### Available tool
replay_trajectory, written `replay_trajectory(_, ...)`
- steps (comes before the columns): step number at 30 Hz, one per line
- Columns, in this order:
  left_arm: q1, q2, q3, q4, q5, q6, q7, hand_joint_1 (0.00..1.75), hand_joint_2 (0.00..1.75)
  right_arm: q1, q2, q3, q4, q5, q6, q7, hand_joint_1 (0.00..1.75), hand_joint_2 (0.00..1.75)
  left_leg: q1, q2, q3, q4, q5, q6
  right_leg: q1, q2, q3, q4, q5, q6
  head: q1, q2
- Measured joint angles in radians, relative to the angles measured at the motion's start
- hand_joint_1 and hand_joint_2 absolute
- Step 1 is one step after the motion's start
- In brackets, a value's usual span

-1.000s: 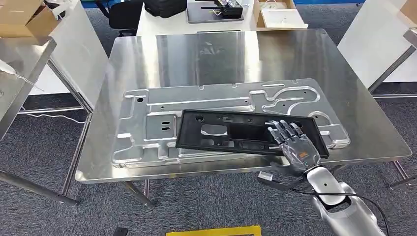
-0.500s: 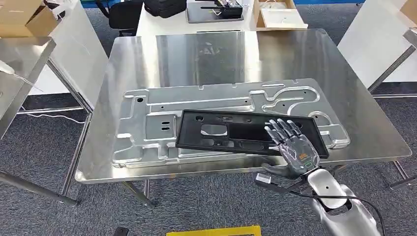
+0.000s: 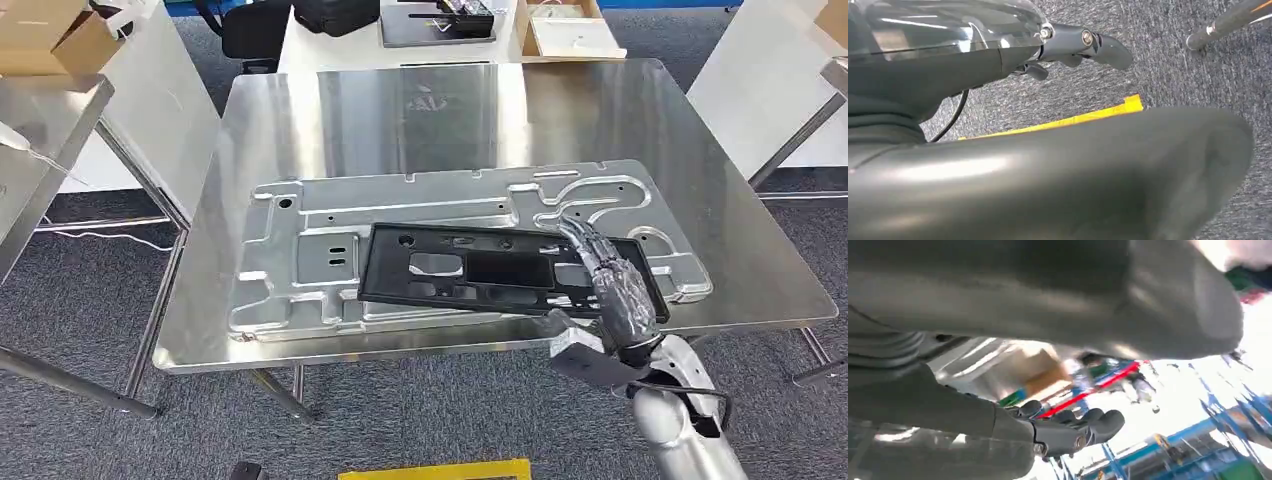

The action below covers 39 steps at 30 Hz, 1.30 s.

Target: Take the parts from the cabinet and place them on the table.

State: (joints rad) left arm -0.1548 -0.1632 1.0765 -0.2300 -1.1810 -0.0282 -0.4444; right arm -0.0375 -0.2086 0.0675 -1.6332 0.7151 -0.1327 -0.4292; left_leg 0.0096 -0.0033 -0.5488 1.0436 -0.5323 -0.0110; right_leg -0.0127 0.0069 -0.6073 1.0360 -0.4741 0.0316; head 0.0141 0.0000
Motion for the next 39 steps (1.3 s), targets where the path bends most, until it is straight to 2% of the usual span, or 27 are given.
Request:
replay_trajectory(6, 0.001, 0.0, -0.008, 0.0, 0.014, -0.003, 0.0, 0.0, 0.0, 0.029, 0.091, -0.073, -0.173, -0.154, 0.015, -0.096, 0.0, 0.0, 0.0, 0.0, 0.0, 0.0, 0.0, 0.0, 0.0, 0.0, 0.0, 0.0, 0.0, 0.0, 0.0, 0.0)
replay_trajectory(10, 0.008, 0.0, -0.008, 0.0, 0.033, -0.01, -0.006, 0.0, 0.0, 0.059, 0.144, -0.095, -0.311, -0.19, -0.003, -0.146, 0.0, 0.0, 0.0, 0.0, 0.0, 0.0, 0.0, 0.0, 0.0, 0.0, 0.0, 0.0, 0.0, 0.0, 0.0, 0.0)
replay_trajectory(16, 0.023, 0.0, -0.006, 0.0, 0.051, -0.001, -0.009, 0.0, 0.0, 0.12, 0.2, -0.114, -0.475, -0.224, -0.002, -0.187, 0.0, 0.0, -0.004, 0.0, 0.001, 0.001, -0.001, 0.001, -0.001, 0.0, 0.002, -0.002, 0.0, 0.0, 0.0, 0.0)
replay_trajectory(20, 0.031, 0.0, -0.005, 0.0, 0.05, 0.007, -0.011, 0.0, 0.0, 0.141, 0.217, -0.135, -0.5, -0.241, 0.0, -0.2, 0.0, 0.0, -0.007, 0.0, 0.001, 0.003, -0.002, 0.002, -0.003, 0.0, 0.002, -0.002, 0.001, 0.002, 0.0, 0.0)
replay_trajectory(26, 0.037, 0.005, -0.004, -0.001, 0.047, 0.009, -0.019, 0.0, 0.0, 0.165, 0.238, -0.17, -0.516, -0.259, -0.001, -0.214, 0.0, 0.0, -0.011, 0.001, 0.0, 0.008, -0.004, 0.011, -0.009, 0.0, 0.006, -0.007, 0.005, 0.011, 0.0, 0.0)
replay_trajectory(27, 0.037, 0.005, -0.004, -0.001, 0.047, 0.009, -0.021, 0.0, 0.0, 0.169, 0.24, -0.176, -0.519, -0.26, -0.001, -0.214, 0.0, 0.0, -0.012, 0.001, 0.001, 0.007, 0.003, 0.017, -0.009, 0.0, 0.01, -0.011, 0.013, 0.018, 0.0, 0.0)
replay_trajectory(28, 0.037, 0.005, -0.004, -0.001, 0.047, 0.009, -0.023, 0.0, 0.0, 0.171, 0.241, -0.183, -0.524, -0.26, -0.001, -0.214, 0.0, 0.0, -0.001, 0.002, 0.004, -0.008, 0.012, 0.024, -0.004, 0.001, 0.012, -0.013, 0.012, 0.021, 0.0, 0.0)
replay_trajectory(29, 0.038, 0.005, -0.004, -0.001, 0.047, 0.008, -0.023, 0.0, 0.0, 0.172, 0.242, -0.191, -0.524, -0.262, -0.002, -0.215, 0.0, 0.0, 0.005, 0.007, 0.007, -0.015, 0.02, 0.026, -0.006, 0.0, 0.008, -0.005, -0.006, 0.023, 0.0, 0.0)
replay_trajectory(30, 0.039, 0.005, -0.004, -0.001, 0.047, 0.008, -0.024, 0.0, 0.0, 0.172, 0.244, -0.201, -0.524, -0.264, -0.002, -0.215, 0.0, 0.0, 0.008, 0.009, 0.005, -0.017, 0.023, 0.031, -0.006, 0.0, -0.006, 0.033, -0.044, 0.026, 0.0, 0.0)
replay_trajectory(32, 0.043, 0.005, -0.003, -0.001, 0.047, 0.008, -0.024, 0.0, 0.0, 0.175, 0.248, -0.224, -0.524, -0.265, -0.004, -0.217, 0.0, 0.0, 0.01, 0.012, 0.001, -0.017, 0.025, 0.031, -0.01, 0.0, -0.063, 0.178, -0.124, 0.03, 0.0, 0.0)
replay_trajectory(33, 0.046, 0.005, -0.003, -0.001, 0.047, 0.008, -0.024, 0.0, 0.0, 0.179, 0.252, -0.235, -0.524, -0.269, -0.008, -0.217, 0.0, 0.0, 0.011, 0.015, 0.0, -0.017, 0.026, 0.029, -0.012, 0.0, -0.091, 0.252, -0.148, 0.033, 0.0, 0.0)
replay_trajectory(34, 0.049, 0.005, -0.003, -0.001, 0.047, 0.008, -0.024, 0.0, 0.0, 0.182, 0.256, -0.248, -0.523, -0.275, -0.015, -0.216, 0.0, 0.0, 0.013, 0.017, -0.001, -0.016, 0.027, 0.027, -0.015, 0.0, -0.095, 0.275, -0.145, 0.037, 0.0, 0.0)
replay_trajectory(35, 0.051, 0.005, -0.003, -0.001, 0.047, 0.008, -0.025, 0.0, 0.0, 0.185, 0.261, -0.265, -0.522, -0.283, -0.018, -0.214, 0.0, 0.0, 0.017, 0.018, -0.001, -0.016, 0.028, 0.025, -0.019, 0.0, -0.076, 0.25, -0.119, 0.042, 0.0, 0.0)
replay_trajectory(36, 0.051, 0.005, -0.003, -0.001, 0.047, 0.007, -0.026, 0.0, 0.0, 0.188, 0.267, -0.288, -0.519, -0.296, -0.016, -0.214, 0.0, 0.0, 0.022, 0.017, -0.002, -0.014, 0.028, 0.022, -0.023, 0.0, -0.039, 0.186, -0.081, 0.047, 0.0, 0.0)
replay_trajectory(38, 0.052, 0.005, -0.002, -0.001, 0.047, 0.006, -0.03, 0.0, 0.0, 0.191, 0.279, -0.347, -0.51, -0.326, 0.0, -0.226, 0.0, 0.0, 0.029, 0.015, -0.003, -0.009, 0.026, 0.006, -0.035, -0.003, 0.064, 0.004, -0.014, 0.057, 0.0, 0.0)
replay_trajectory(39, 0.053, 0.007, 0.0, -0.002, 0.047, 0.006, -0.031, 0.0, 0.0, 0.191, 0.286, -0.375, -0.5, -0.333, 0.011, -0.234, 0.0, 0.0, 0.026, 0.012, -0.008, -0.007, 0.027, -0.005, -0.026, -0.001, 0.084, -0.024, -0.033, 0.06, 0.001, 0.0)
